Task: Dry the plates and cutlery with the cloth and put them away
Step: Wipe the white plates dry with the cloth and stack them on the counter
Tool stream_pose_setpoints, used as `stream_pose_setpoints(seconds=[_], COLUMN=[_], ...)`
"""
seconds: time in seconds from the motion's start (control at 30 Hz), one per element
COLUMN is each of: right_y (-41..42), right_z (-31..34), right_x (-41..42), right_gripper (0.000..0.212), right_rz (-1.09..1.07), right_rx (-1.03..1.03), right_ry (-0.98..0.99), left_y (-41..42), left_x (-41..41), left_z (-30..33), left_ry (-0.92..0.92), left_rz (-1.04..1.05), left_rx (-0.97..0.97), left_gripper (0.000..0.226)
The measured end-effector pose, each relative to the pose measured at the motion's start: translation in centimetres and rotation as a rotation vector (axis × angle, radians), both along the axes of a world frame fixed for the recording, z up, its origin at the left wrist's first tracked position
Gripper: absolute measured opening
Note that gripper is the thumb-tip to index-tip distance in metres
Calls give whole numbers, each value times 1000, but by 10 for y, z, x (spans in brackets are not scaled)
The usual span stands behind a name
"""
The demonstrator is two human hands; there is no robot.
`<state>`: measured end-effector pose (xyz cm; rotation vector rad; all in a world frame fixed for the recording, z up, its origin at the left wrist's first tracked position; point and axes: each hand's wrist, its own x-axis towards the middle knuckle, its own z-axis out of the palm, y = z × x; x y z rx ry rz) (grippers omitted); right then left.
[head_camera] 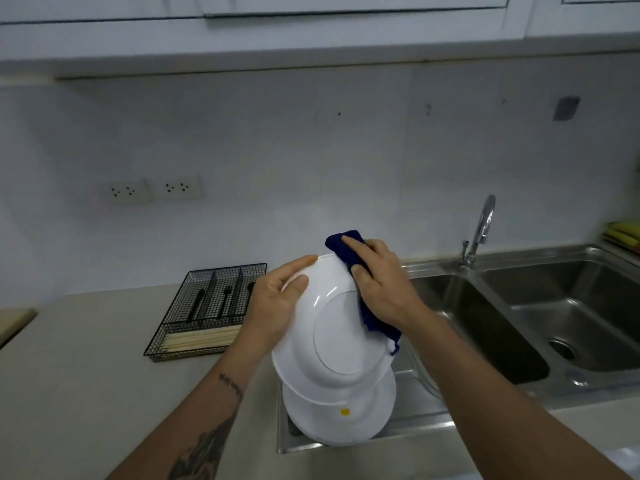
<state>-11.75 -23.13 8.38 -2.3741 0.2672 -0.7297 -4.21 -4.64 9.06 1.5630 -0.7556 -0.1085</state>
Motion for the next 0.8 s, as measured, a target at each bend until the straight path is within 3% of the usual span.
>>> stream_pose_setpoints(seconds=[0.17,0.3,0.47,0.6,0.67,0.8], right_y=[14,46,110,152,172,202], right_z=[4,5,-9,-29,-38,-55], right_x=[-1,7,30,51,61,70], right_gripper=[47,49,51,52,53,54], right_rz=[81,121,78,77,119,234], right_rx=[117,145,92,-35,-109,-206], right_ry=[-56,-83,-213,-241,-200,-72], left_y=[25,44,70,88,105,142], left_x=[27,52,84,104,118,147], left_z=[-1,-8,-21,-27,-31,-59], left_ry=[-62,-65,59,408,525,754], left_rz=[95,181,264,205,329,454], left_rx=[126,149,5,-131,-155,-120], left_gripper=[42,24,8,30,15,62])
